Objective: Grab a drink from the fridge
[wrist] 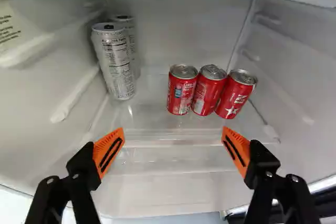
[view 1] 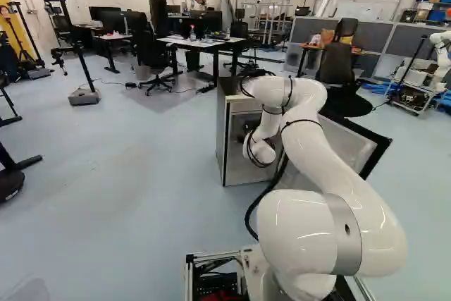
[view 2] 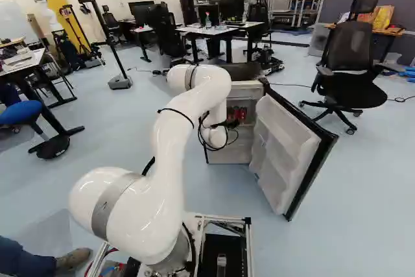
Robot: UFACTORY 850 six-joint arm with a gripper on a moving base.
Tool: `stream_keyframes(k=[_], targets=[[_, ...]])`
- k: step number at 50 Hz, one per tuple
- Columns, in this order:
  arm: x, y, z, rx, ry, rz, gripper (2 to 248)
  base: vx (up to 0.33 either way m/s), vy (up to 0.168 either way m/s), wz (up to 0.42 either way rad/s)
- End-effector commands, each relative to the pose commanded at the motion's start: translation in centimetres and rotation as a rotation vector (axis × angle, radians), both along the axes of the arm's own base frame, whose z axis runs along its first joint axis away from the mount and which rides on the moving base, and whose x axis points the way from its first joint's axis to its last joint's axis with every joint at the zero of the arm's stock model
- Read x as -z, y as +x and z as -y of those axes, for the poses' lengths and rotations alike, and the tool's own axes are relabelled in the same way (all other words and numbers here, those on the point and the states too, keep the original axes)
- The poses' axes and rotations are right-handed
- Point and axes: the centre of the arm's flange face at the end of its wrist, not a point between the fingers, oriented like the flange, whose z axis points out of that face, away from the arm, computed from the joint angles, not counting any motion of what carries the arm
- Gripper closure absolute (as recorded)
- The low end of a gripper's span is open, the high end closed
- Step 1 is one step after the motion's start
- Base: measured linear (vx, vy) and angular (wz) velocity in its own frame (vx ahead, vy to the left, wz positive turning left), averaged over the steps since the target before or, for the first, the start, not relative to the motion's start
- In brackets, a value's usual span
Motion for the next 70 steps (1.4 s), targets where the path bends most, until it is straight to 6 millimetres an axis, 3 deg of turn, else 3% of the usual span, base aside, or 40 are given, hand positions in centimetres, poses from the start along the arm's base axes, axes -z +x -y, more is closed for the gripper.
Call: stream_keyframes(k=[17, 35, 36, 40, 41, 46, 47, 51, 52, 56, 57, 70], targets=[[0.6, 1.8, 0.0, -0.006, -0.007, 0.031, 3, 0.000, 0.000, 0.000], [0.6, 1.8, 0.0, -0.006, -0.007, 0.031, 3, 0.000, 0.000, 0.000], [0.6, 1.8, 0.0, -0.006, -0.007, 0.031, 14, 0.000, 0.000, 0.000], [0.6, 1.8, 0.0, -0.006, -0.007, 0.031, 14, 0.000, 0.000, 0.000], [0.6, 1.8, 0.0, -0.006, -0.007, 0.031, 28, 0.000, 0.000, 0.000], [0.6, 1.8, 0.0, -0.006, -0.007, 0.031, 28, 0.000, 0.000, 0.000], [0.6, 1.8, 0.0, -0.006, -0.007, 0.031, 39, 0.000, 0.000, 0.000], [0.6, 1.8, 0.0, -0.006, -0.007, 0.031, 39, 0.000, 0.000, 0.000], [0.6, 1.8, 0.0, -0.006, -0.007, 0.031, 52, 0.000, 0.000, 0.000], [0.6, 1.8, 0.0, -0.006, -0.007, 0.031, 52, 0.000, 0.000, 0.000], [0.6, 1.8, 0.0, -0.006, -0.007, 0.031, 64, 0.000, 0.000, 0.000], [0.6, 1.8, 0.0, -0.006, -0.007, 0.031, 69, 0.000, 0.000, 0.000]])
